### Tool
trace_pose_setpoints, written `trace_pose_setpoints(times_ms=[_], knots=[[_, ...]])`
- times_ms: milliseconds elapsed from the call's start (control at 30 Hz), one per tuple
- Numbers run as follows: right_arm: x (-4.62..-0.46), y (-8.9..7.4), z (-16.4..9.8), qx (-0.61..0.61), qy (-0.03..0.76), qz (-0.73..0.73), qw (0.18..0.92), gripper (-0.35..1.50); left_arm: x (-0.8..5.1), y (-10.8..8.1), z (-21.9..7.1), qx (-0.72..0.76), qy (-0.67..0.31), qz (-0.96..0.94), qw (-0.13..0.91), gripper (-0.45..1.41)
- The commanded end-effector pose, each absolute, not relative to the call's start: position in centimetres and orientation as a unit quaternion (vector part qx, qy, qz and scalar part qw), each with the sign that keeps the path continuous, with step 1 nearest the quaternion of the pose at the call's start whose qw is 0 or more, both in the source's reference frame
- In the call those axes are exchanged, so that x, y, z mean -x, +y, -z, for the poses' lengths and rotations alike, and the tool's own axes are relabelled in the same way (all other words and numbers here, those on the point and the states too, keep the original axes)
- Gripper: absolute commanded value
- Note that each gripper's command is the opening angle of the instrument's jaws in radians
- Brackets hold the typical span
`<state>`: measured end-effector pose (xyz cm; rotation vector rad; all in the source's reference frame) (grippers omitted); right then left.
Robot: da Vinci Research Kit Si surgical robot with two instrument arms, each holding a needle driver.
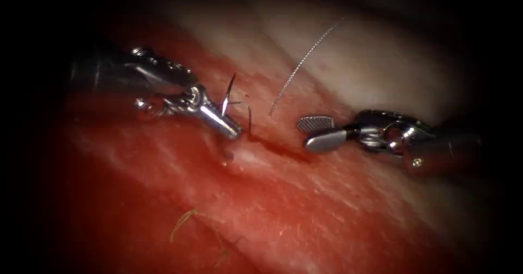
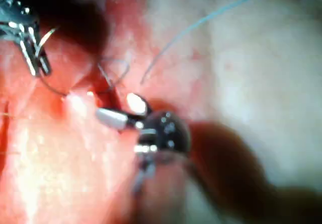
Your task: Wound Closure
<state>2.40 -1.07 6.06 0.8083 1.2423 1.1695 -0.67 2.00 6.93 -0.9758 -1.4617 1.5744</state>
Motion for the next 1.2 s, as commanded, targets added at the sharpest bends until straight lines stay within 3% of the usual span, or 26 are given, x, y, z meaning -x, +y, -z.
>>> trace_pose_setpoints(times_ms=[33,200,433,567,800,1200], knots=[[-2.48,-1.13,-6.10,-0.346,0.534,-0.500,0.588,1.15,0.72,2.00,-6.98,0.370,-0.589,-0.602,0.392,-0.45],[-2.50,-1.11,-6.10,-0.347,0.533,-0.503,0.586,1.15,0.69,2.12,-6.96,0.323,-0.636,-0.560,0.422,-0.45],[-2.52,-1.14,-6.07,-0.341,0.535,-0.507,0.583,1.09,0.60,2.24,-6.75,0.353,-0.623,-0.575,0.396,-0.45],[-2.54,-1.15,-6.04,-0.318,0.547,-0.492,0.598,1.04,0.47,2.29,-6.52,0.506,-0.486,-0.666,0.252,-0.45],[-2.62,-1.21,-5.96,-0.246,0.573,-0.399,0.673,0.89,0.35,2.27,-6.47,0.565,-0.348,-0.729,0.170,-0.45],[-2.98,-1.33,-5.82,-0.292,0.514,-0.450,0.670,0.74,0.19,2.67,-6.41,0.633,-0.129,-0.747,0.157,-0.45]])
